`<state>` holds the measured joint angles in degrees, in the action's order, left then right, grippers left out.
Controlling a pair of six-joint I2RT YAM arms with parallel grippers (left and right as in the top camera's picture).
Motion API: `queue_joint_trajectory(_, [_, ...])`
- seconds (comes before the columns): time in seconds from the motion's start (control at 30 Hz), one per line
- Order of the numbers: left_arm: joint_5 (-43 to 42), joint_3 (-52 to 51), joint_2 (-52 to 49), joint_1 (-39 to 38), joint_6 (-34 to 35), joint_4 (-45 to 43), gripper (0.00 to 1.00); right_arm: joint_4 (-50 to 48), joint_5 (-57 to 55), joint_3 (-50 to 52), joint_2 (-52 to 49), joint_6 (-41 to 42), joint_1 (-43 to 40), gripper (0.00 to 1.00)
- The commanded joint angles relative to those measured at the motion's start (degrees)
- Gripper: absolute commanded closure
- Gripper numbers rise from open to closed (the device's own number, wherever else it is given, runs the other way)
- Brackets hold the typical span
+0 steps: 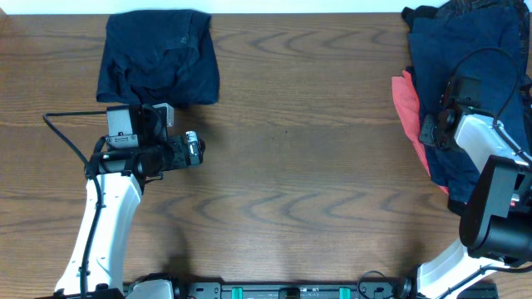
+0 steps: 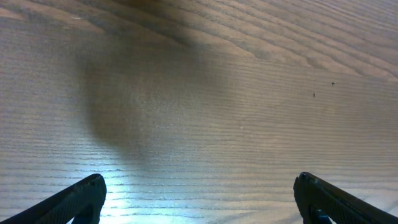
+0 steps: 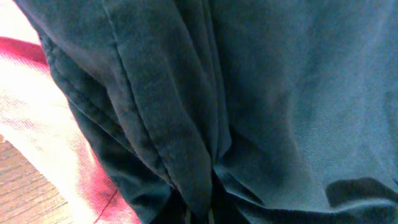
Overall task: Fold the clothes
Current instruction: 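Reach the right gripper to the navy shorts on the right pile, then grasp the navy shorts and drag them left onto the table center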
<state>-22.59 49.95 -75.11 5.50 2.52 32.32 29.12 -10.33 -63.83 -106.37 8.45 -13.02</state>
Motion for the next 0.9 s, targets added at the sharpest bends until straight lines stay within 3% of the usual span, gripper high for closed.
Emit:
queue_joint_trajectory(0.0, [-0.8, 0.9, -0.2, -0.1, -1.0, -0.3, 0.02, 0.5, -0.6, -2.8, 3.0, 0.3, -0.6, 0.99])
queue_joint_trajectory(0.27, [-0.8, 0.9, -0.2, -0.1, -1.0, -1.0, 0.02, 9.3, 3.7, -9.8, 11.0, 0.3, -0.4, 0.99])
queue_joint_trajectory(0.5, [-0.8, 0.9, 0.0, -0.1, -1.0, -1.6, 0.02, 19.5, 18.8, -16.1, 17.0, -1.9, 2.9, 0.99])
queue_joint_trajectory(0.67, [-0.8, 1.0, 1.2, -0.1, -0.3, -1.6, 0.02, 22.4, 22.5, -16.4, 18.0, -1.9, 11.2, 0.99])
queue_joint_trajectory(0.87, [-0.8, 1.0, 4.3, 0.7, 0.3, -1.6, 0.02, 19.9, 23.0, -16.4, 17.6, 1.4, 27.7, 0.99])
